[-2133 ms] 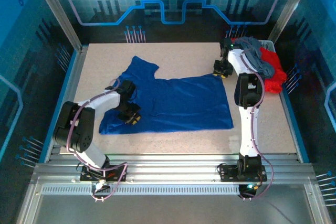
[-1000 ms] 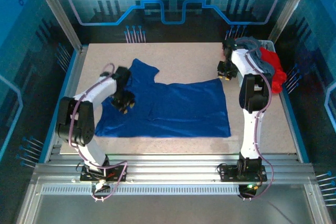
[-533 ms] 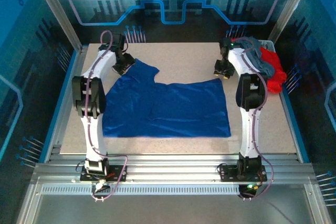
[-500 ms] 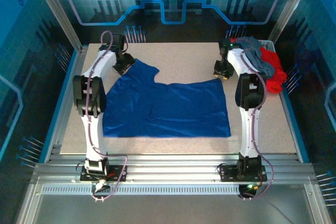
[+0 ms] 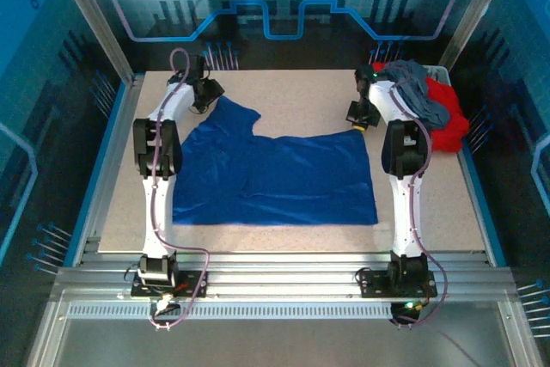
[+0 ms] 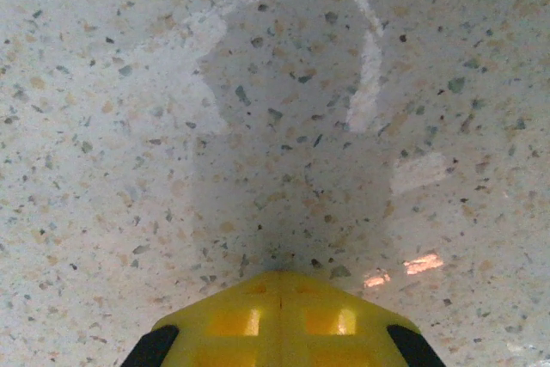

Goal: Fold and stack the t-shirts

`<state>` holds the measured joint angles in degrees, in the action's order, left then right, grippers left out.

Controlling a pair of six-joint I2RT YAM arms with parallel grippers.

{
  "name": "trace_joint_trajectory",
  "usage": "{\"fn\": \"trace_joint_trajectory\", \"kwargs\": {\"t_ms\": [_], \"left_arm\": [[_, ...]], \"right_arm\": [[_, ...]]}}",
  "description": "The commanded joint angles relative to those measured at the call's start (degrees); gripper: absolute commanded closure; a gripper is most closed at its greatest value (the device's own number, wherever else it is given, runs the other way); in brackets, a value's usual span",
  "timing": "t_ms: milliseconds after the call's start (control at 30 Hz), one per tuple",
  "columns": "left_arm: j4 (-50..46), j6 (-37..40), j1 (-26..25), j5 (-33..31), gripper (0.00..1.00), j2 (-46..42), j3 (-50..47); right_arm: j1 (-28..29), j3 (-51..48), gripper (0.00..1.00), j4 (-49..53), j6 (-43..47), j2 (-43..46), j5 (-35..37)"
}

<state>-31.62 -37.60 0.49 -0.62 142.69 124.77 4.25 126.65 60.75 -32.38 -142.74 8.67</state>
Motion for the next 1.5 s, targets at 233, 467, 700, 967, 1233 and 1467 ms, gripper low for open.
{"fn": "trace_joint_trajectory", "kwargs": {"t_ms": [233,467,700,967,1233,1467], "left_arm": [[-7.3,2.3,-1.3,-0.7,0.39,12.9,19.3],[-11.3,2.9,-2.9,0.4,0.46,14.9,21.2],[-12.7,3.4,-3.3,1.8,0.72,15.0,21.2],[-13.1,4.2,-3.5,-0.2,1.0,11.8,21.2],[-8.9,3.7,-3.7,-3.3,1.0,-2.2,10.0],[-7.9,3.9,-3.6,-1.4,1.0,-11.6,-0.3]], "right_arm": [[1.7,-4.2,0.99,0.5,-1.1,1.7,-1.7],[1.3,-4.6,0.99,-0.2,-0.9,1.5,-2.7],[1.1,-3.3,0.99,0.1,-0.6,0.7,-3.4],[1.2,-3.4,1.0,-0.7,-0.3,1.3,-4.0],[1.2,-4.1,1.0,-1.6,0.7,4.3,-3.8],[0.9,-8.0,1.0,-2.3,1.0,7.7,-2.4]]}}
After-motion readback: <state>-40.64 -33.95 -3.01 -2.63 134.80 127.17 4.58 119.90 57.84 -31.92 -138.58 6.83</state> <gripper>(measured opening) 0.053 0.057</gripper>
